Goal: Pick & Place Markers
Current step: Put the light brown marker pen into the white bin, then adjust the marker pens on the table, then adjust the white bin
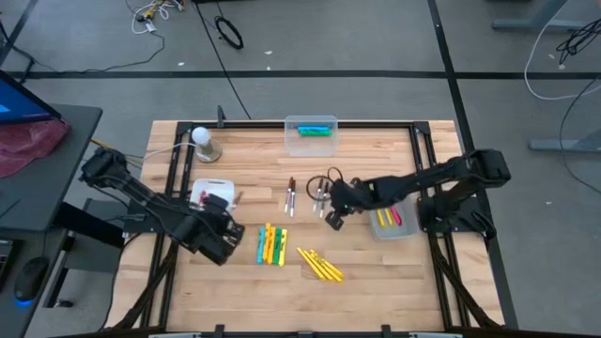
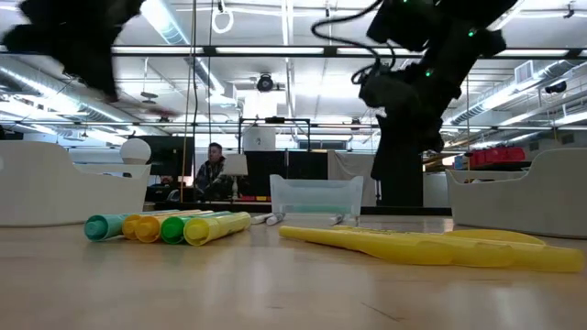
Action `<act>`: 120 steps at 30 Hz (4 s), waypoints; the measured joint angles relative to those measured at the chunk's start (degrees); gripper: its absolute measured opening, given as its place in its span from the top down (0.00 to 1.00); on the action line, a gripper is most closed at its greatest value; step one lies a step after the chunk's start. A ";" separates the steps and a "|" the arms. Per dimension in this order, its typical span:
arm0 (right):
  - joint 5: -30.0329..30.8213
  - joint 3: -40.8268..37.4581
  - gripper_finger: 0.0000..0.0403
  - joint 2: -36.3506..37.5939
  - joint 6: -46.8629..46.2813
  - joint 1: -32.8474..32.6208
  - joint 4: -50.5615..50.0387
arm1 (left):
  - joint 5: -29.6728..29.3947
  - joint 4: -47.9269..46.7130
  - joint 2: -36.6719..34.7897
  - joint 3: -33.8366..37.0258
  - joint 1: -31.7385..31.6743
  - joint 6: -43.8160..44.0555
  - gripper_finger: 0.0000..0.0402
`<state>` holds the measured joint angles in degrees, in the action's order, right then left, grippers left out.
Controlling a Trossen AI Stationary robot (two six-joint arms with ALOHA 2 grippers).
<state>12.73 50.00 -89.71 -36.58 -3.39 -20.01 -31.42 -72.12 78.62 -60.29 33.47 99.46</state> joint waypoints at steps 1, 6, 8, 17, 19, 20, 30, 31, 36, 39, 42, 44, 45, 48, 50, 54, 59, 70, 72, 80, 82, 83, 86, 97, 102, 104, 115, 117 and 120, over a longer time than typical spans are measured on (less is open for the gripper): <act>-0.21 0.02 0.97 -0.27 0.68 1.20 -0.56 | 2.83 -2.52 0.26 0.43 0.02 2.16 0.93; -3.23 0.02 0.99 -2.34 3.56 4.59 -0.31 | 11.67 -4.10 0.55 5.56 -0.55 7.63 0.93; -3.81 0.02 0.99 -3.84 4.10 5.19 -0.70 | 14.38 -3.28 0.55 8.24 -0.66 9.29 0.92; -4.73 0.02 1.00 -8.30 4.11 5.80 -0.82 | 20.18 3.53 0.51 16.18 -2.10 10.92 0.92; -4.86 0.02 1.00 -8.97 4.11 5.80 -0.52 | 20.12 4.38 0.50 16.57 -2.19 10.92 0.91; -4.85 0.02 1.00 -9.28 4.12 5.80 -0.01 | 20.11 4.29 0.51 16.69 -2.21 10.92 0.91; -3.74 0.00 1.00 -10.16 4.91 6.25 3.34 | 16.16 4.66 0.49 16.70 -2.19 9.51 0.76; -3.71 0.00 1.00 -10.19 5.00 6.51 3.64 | 16.00 4.66 0.51 16.70 -2.19 9.38 0.74; -2.93 0.00 1.00 -10.53 6.10 8.09 5.49 | 15.60 4.74 0.50 16.70 -2.19 9.40 0.62; -3.00 0.02 1.00 -10.81 6.86 9.49 5.44 | 13.93 5.72 0.49 16.70 -2.19 9.37 0.57; -2.16 0.04 1.00 -11.03 7.11 10.97 5.36 | 11.89 6.84 0.49 16.70 -2.18 9.33 0.55; -1.30 0.07 1.00 -11.12 7.71 11.99 5.61 | 10.57 7.83 0.49 16.70 -2.18 9.33 0.54; -1.65 0.07 1.00 -11.12 8.18 12.44 6.06 | 9.86 8.21 0.50 16.70 -2.16 9.31 0.54; -0.69 0.02 1.00 -12.11 9.15 13.12 8.98 | 7.21 9.87 0.51 16.69 -2.10 9.14 0.54; -0.50 0.07 1.00 -13.21 9.55 13.14 10.92 | 5.29 11.62 0.51 16.68 -2.10 7.85 0.54; 0.22 0.09 1.00 -15.18 10.26 13.12 14.21 | 0.46 17.16 0.49 16.68 -2.12 3.78 0.54; -0.88 0.07 1.00 -15.47 8.69 13.10 17.49 | -6.01 25.79 0.49 16.64 -2.12 -2.09 0.54; -6.70 -0.02 1.00 -16.28 6.84 12.19 26.55 | -8.98 29.96 0.49 16.62 -2.12 -7.30 0.54; -6.88 -0.02 1.00 -16.75 6.63 11.95 28.63 | -8.93 30.11 0.51 16.63 -2.14 -7.13 0.54; -6.17 -0.04 1.00 -16.55 8.41 10.69 35.26 | -17.32 34.65 0.50 16.64 -2.19 -7.17 0.54; -5.90 -0.02 1.00 -15.54 9.41 10.31 36.56 | -19.37 35.24 0.51 16.64 -2.19 -7.41 0.55; -5.66 -0.04 1.00 -14.83 10.02 10.00 36.20 | -20.01 35.32 0.57 16.64 -2.34 -7.52 0.56; -5.53 -0.04 1.00 -11.89 11.80 7.97 35.39 | -20.33 34.84 1.25 16.70 -3.46 -7.58 0.58; 4.05 -0.02 1.00 -3.23 15.03 -10.85 32.11 | -12.46 39.78 7.29 16.63 -11.89 -11.69 0.74; 8.26 -0.02 1.00 -3.21 14.67 -16.06 31.33 | -6.49 36.05 8.49 16.70 -14.23 -12.04 0.86; 9.21 -0.02 1.00 -3.21 14.59 -17.12 31.13 | -4.59 34.54 8.49 16.70 -14.36 -11.82 0.90; 9.58 -0.02 0.99 -3.21 14.08 -17.74 30.51 | -0.29 24.20 7.60 16.68 -9.94 -6.25 0.96; 9.70 -0.02 0.99 -3.21 14.04 -17.74 30.55 | -0.85 24.20 7.27 16.51 -9.04 -5.60 0.95; 10.83 -0.02 0.99 -3.21 14.11 -17.74 30.55 | -2.90 24.03 7.03 14.95 -7.85 -5.62 0.95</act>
<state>23.56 49.98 -92.92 -22.47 -21.12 10.55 -34.32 -48.09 85.66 -45.34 25.62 93.84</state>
